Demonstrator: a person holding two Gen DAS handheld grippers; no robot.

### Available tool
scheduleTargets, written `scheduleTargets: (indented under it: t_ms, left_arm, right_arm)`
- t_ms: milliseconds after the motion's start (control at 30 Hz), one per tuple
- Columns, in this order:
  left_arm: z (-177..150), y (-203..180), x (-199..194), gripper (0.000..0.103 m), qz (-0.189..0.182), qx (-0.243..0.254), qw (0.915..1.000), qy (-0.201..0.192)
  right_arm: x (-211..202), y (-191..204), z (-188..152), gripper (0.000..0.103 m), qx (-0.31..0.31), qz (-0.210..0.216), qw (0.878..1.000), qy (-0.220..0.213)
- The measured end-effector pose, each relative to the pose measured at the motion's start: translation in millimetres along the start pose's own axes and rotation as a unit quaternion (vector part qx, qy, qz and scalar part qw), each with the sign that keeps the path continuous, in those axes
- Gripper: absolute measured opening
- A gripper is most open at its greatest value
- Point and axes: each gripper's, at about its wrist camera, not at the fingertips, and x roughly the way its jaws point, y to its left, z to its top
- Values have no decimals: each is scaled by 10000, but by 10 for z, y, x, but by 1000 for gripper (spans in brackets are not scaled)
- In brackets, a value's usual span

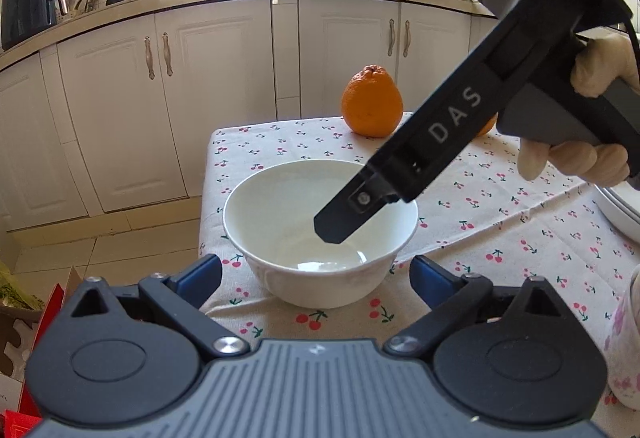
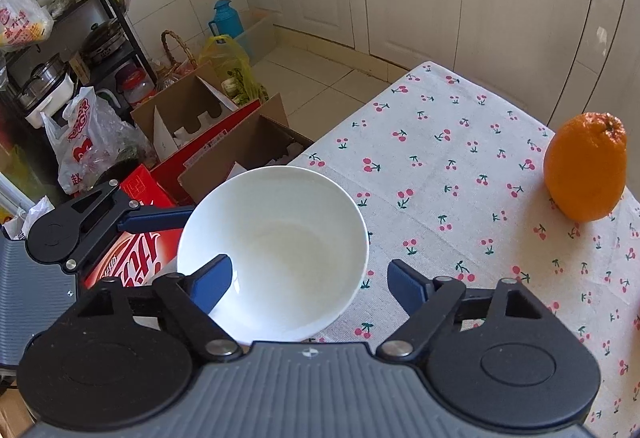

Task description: Organize plates and bowls

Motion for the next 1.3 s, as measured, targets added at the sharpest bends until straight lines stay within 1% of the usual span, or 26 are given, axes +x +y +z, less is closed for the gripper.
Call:
scheduleTargets:
  t_ms: [133, 167, 200, 267, 467, 667, 933, 1133, 1300]
  left_arm:
    - [36, 16, 63, 97, -121, -8, 9999, -25]
    - [41, 16, 70, 95, -134, -1, 9999, -25]
    - [48, 14, 79, 93, -112, 22, 9999, -25]
    - [57, 13, 88, 92, -80, 56, 10000, -21]
    - [74, -13, 63, 92, -82, 67, 9999, 45]
    - [118, -117, -49, 92, -150, 96, 9998, 30]
    - [195, -374, -367, 92, -150, 203, 9997, -31]
    - [240, -604, -623, 92, -183, 293, 9994, -42]
    - [238, -797, -828, 92, -253, 377, 9989, -70]
  right_arm:
    - [59, -48, -4, 75, 64, 128, 9999, 10]
    - [67, -57, -6, 71, 66, 145, 9999, 12]
    - [73, -64, -6, 66, 71, 163, 9998, 14]
    - [74, -73, -10, 62, 96, 234, 9997, 2]
    - [31, -50, -37, 62, 130, 234, 9996, -18]
    - [-133, -16, -108, 62, 120, 169, 9998, -38]
    - [-509, 75, -299, 62, 100, 204, 9996, -153]
    - [-825, 197, -515, 62, 74, 166, 9996, -233]
    - [-1080, 247, -732, 62, 162, 222, 9992, -300]
